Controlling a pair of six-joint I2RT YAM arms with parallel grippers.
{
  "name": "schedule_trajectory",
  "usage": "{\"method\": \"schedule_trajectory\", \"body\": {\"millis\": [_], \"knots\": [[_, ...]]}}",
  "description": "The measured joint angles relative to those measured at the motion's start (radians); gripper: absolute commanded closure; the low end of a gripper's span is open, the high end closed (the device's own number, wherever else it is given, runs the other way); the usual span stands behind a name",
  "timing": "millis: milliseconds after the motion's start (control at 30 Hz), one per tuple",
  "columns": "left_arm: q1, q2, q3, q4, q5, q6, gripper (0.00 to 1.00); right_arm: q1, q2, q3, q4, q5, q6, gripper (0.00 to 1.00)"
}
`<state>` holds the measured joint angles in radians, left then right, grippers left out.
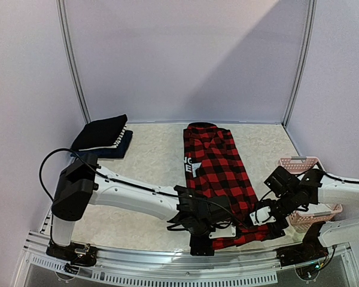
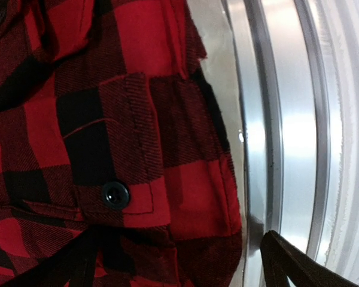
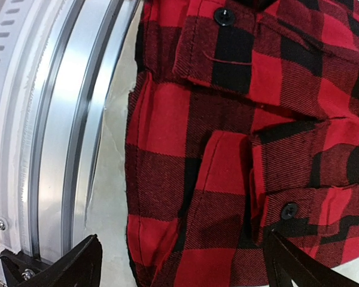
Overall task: Fold and stack the mixed laundry pile
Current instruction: Fold the rectangle-folded shirt at the center of the board.
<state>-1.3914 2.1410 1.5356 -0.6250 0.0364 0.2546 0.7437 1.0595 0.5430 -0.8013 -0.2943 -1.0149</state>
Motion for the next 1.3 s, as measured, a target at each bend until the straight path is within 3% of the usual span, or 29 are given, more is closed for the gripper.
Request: {"method": "schedule_trajectory", "body": {"millis": [67,200,367,433,500,567,667,1000,1300], "knots": [[-0.008,0.0,0.004,-0.004,-0.027,-0.023,0.16,0.0,0.014,-0.015,0.017,0.001,-0.007,0.1],[-0.035,-0.006,-0.01,0.01,-0.053,-0.05,0.43,0.0,0.049,-0.062,0.047,0.006,-0.023,0.12],[-0.05,-0.032,-0.058,0.063,-0.074,-0.057,0.72,0.0,0.049,-0.095,0.074,0.005,-0.047,0.24],[-0.039,-0.032,-0.064,0.07,-0.102,-0.062,0.79,0.0,0.048,-0.099,0.092,0.002,-0.045,0.36],[-0.029,-0.032,-0.068,0.076,-0.128,-0.06,0.88,0.0,0.049,-0.099,0.116,0.003,-0.042,0.64],[-0.026,-0.032,-0.071,0.082,-0.15,-0.06,1.0,0.0,0.058,-0.097,0.136,0.004,-0.044,0.85],[-0.026,-0.035,-0.072,0.087,-0.176,-0.061,1.0,0.0,0.077,-0.072,0.111,0.007,-0.041,0.99],[-0.022,-0.17,-0.086,0.037,-0.353,-0.066,1.0,-0.001,-0.015,0.172,-0.074,0.013,0.005,1.0],[0.045,-0.265,-0.03,-0.026,-0.545,-0.069,1.0,-0.042,-0.035,0.233,-0.027,0.103,0.091,1.0]]}}
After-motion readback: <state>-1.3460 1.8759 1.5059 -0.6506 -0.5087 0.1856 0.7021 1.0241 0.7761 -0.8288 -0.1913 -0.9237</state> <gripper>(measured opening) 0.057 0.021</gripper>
